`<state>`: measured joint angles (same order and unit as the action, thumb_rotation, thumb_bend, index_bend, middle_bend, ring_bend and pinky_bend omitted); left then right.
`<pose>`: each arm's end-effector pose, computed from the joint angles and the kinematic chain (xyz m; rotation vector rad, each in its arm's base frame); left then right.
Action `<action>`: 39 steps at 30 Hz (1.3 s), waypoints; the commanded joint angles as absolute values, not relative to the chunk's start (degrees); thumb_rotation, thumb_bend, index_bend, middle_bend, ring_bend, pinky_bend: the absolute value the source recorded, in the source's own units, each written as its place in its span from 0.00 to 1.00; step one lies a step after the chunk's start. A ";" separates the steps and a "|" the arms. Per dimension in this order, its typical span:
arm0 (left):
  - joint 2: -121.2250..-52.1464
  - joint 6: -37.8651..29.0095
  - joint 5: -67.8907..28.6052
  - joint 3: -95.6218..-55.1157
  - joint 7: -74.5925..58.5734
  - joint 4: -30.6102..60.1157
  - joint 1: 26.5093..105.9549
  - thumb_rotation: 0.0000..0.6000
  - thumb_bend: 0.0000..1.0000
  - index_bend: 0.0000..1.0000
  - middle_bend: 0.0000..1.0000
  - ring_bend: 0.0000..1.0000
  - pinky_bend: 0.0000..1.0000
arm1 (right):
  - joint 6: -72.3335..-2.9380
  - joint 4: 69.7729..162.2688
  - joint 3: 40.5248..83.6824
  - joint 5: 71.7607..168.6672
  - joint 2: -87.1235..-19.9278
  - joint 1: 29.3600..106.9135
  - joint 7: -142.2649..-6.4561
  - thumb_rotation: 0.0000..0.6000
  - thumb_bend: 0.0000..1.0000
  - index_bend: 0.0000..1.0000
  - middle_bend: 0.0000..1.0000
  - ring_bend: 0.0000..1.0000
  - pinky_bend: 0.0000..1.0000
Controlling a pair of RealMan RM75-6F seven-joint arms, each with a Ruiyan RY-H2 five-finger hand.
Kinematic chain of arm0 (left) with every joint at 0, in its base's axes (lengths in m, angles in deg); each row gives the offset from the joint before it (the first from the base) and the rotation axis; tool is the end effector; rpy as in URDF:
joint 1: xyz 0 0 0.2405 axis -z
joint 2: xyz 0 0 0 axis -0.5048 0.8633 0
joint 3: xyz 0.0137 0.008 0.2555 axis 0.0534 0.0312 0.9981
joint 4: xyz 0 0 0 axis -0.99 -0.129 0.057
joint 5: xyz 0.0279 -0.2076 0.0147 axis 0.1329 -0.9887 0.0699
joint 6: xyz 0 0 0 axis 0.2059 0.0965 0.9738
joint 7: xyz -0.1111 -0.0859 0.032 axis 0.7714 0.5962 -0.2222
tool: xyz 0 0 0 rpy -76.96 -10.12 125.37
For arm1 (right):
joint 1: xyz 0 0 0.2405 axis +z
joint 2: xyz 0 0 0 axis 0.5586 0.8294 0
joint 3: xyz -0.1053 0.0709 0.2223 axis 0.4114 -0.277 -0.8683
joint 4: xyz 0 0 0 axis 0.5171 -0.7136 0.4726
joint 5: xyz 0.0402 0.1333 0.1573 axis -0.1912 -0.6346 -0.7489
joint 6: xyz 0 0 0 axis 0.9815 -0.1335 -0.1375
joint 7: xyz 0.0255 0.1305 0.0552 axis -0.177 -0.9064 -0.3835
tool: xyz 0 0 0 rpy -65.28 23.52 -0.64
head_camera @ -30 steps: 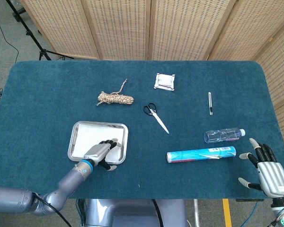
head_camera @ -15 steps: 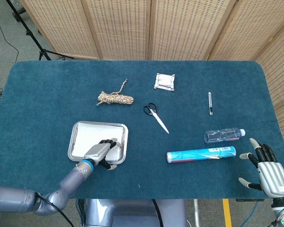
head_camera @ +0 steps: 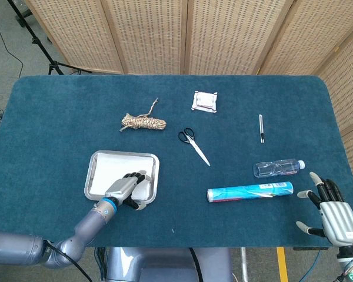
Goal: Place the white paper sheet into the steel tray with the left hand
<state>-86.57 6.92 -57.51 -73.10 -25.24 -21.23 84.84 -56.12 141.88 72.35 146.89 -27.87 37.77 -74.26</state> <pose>-0.1090 0.2870 -0.0341 -1.7735 -1.7140 -0.6960 -0.2936 -0.1626 0.1662 1.4646 -0.9983 0.8966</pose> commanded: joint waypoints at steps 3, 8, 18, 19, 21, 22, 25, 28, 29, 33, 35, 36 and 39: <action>-85.85 6.25 -56.09 -73.53 -24.68 -22.20 84.27 1.00 0.26 0.19 0.00 0.00 0.00 | -56.15 141.84 72.33 146.92 -27.90 37.77 -74.29 1.00 0.00 0.33 0.01 0.00 0.00; -84.07 4.94 -54.28 -74.33 -24.00 -24.54 83.51 1.00 0.26 0.19 0.00 0.00 0.00 | -56.31 141.84 72.33 147.01 -27.93 37.72 -74.26 1.00 0.00 0.33 0.01 0.00 0.00; -77.47 1.62 -45.93 -77.26 -18.09 -31.26 78.75 1.00 0.25 0.19 0.00 0.00 0.00 | -56.20 141.80 72.36 147.00 -28.02 37.75 -74.05 1.00 0.00 0.33 0.01 0.00 0.00; -75.70 -0.22 -42.94 -77.24 -16.93 -33.12 76.94 1.00 0.25 0.19 0.00 0.00 0.00 | -56.14 141.79 72.39 147.06 -28.07 37.77 -73.97 1.00 0.00 0.33 0.01 0.00 0.00; -72.61 -2.92 -35.70 -75.63 -14.05 -36.06 72.59 1.00 0.25 0.18 0.00 0.00 0.00 | -56.05 141.79 72.49 147.20 -28.22 37.80 -73.69 1.00 0.00 0.33 0.01 0.00 0.00; -71.89 -3.49 -33.01 -74.95 -12.96 -36.44 71.20 1.00 0.25 0.18 0.00 0.00 0.00 | -56.03 141.81 72.51 147.22 -28.26 37.81 -73.61 1.00 0.00 0.33 0.01 0.00 0.00; -69.98 -5.60 -25.62 -72.67 -10.04 -36.76 67.11 1.00 0.25 0.17 0.00 0.00 0.00 | -55.90 141.88 72.61 147.35 -28.42 37.85 -73.27 1.00 0.00 0.33 0.01 0.00 0.00; -68.47 -7.67 -19.45 -70.45 -7.42 -36.49 63.55 1.00 0.25 0.17 0.00 0.00 0.00 | -55.76 141.96 72.69 147.41 -28.58 37.89 -72.86 1.00 0.00 0.33 0.01 0.00 0.00; -67.98 -8.52 -17.31 -69.63 -6.38 -36.25 62.23 1.00 0.25 0.17 0.00 0.00 0.00 | -55.72 141.99 72.73 147.44 -28.63 37.90 -72.70 1.00 0.00 0.33 0.01 0.00 0.00; -66.34 -11.29 -10.11 -66.68 -2.67 -34.81 57.95 1.00 0.25 0.17 0.00 0.00 0.00 | -55.65 142.10 72.88 147.66 -28.80 37.92 -72.20 1.00 0.00 0.33 0.01 0.00 0.00; -65.82 -12.25 -7.61 -65.66 -1.01 -34.10 56.46 1.00 0.25 0.17 0.00 0.00 0.00 | -55.63 142.14 72.94 147.78 -28.86 37.93 -72.04 1.00 0.00 0.33 0.01 0.00 0.00; -65.54 -12.83 -6.44 -65.10 -0.20 -33.66 55.66 1.00 0.25 0.17 0.00 0.00 0.00 | -55.61 142.16 72.98 147.85 -28.89 37.94 -71.98 1.00 0.00 0.33 0.01 0.00 0.00; -65.47 -18.75 0.01 -61.81 1.26 -29.07 50.32 1.00 0.24 0.15 0.00 0.00 0.00 | -55.30 142.12 73.18 148.07 -29.14 38.04 -71.60 1.00 0.00 0.33 0.01 0.00 0.00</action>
<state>-66.08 -14.14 -4.57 -64.77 -0.46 -32.63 54.35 -55.34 142.14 73.15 148.04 -29.10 38.01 -71.64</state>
